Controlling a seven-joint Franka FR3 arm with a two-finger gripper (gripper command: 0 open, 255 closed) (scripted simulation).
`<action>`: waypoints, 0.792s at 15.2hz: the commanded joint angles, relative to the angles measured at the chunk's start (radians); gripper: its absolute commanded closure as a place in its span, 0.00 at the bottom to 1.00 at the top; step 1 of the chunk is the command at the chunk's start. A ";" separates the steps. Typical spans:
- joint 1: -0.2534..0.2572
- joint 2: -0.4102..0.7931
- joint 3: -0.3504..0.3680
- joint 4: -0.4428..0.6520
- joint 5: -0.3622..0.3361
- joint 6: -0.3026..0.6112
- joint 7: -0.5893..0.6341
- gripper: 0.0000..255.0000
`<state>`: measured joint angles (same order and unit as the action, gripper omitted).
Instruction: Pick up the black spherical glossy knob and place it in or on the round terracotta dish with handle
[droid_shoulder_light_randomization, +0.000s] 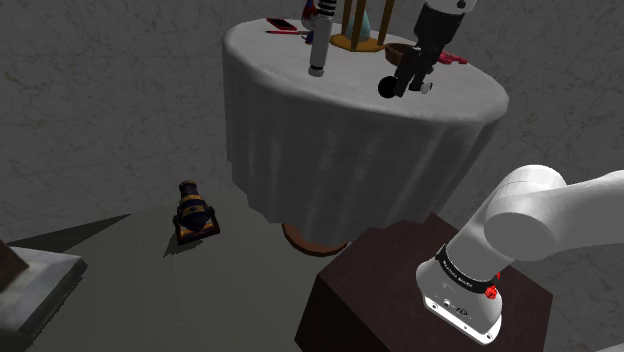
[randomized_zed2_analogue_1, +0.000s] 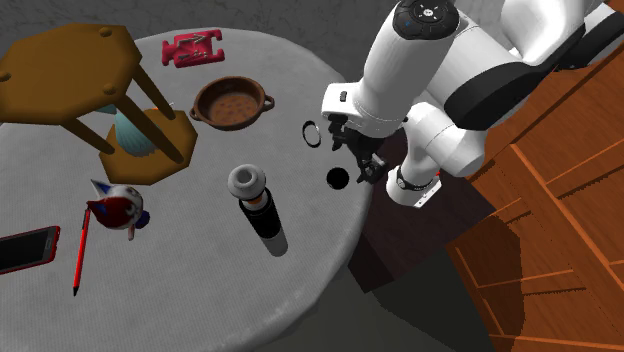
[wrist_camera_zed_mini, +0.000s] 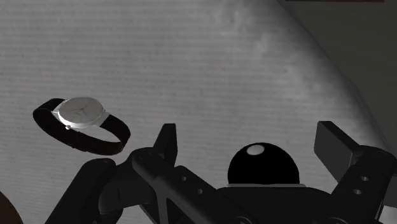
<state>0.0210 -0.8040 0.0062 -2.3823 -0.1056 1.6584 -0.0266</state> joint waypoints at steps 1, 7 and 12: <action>0.000 0.000 0.000 0.000 0.000 0.000 0.000 0.00; 0.033 0.315 -0.012 0.296 0.036 -0.199 -0.087 0.00; 0.032 0.292 -0.016 0.210 0.034 -0.136 -0.087 0.00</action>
<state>0.0538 -0.5101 -0.0084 -2.1554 -0.0708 1.5077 -0.1128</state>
